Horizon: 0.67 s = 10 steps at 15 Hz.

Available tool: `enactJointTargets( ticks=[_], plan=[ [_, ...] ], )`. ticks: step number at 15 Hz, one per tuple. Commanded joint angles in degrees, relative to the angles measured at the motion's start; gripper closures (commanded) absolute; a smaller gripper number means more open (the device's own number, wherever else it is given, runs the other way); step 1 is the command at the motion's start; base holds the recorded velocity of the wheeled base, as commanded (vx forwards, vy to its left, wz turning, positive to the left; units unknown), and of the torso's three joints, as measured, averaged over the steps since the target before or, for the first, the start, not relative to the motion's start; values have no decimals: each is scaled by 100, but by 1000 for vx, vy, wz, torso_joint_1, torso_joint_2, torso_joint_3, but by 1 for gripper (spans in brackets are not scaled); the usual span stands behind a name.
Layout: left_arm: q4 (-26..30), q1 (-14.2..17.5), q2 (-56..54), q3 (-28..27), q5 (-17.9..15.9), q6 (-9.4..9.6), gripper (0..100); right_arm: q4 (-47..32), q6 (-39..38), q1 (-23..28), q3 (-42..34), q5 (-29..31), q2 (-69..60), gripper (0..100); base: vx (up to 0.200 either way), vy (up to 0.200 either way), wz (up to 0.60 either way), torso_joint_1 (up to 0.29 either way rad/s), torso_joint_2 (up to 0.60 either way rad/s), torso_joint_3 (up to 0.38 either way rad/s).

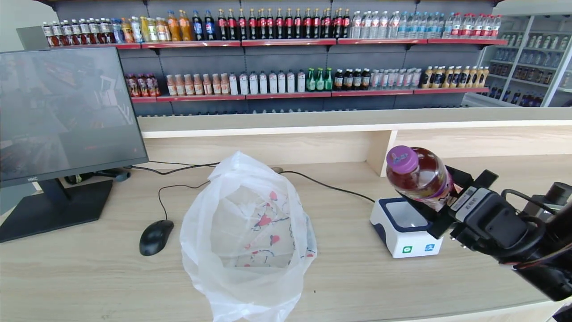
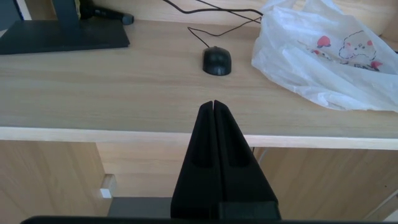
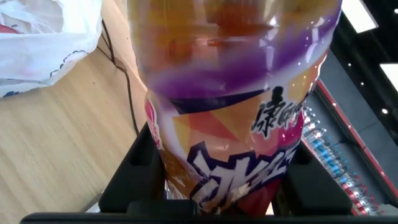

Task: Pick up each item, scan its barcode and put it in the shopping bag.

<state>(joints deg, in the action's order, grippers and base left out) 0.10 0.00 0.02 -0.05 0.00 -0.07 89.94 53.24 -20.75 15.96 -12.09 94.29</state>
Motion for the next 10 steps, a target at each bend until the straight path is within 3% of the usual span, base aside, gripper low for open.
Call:
enactJointTargets(
  ticks=[1, 4, 10],
  plan=[
    [-1, 0, -2, -4, 0, -1, 100, 6, 213, 1, 197, -4, 265, 100, 0, 0, 0, 0, 0, 0],
    [-1, 0, -2, 5, 0, -1, 100, 6, 530, 256, 329, -12, 485, 100, 0, 0, 0, 0, 0, 0],
    [-1, 0, -2, 5, 0, -1, 100, 6, 1075, 229, 250, -276, 748, 100, 0, 0, 0, 0, 0, 0]
  ],
)
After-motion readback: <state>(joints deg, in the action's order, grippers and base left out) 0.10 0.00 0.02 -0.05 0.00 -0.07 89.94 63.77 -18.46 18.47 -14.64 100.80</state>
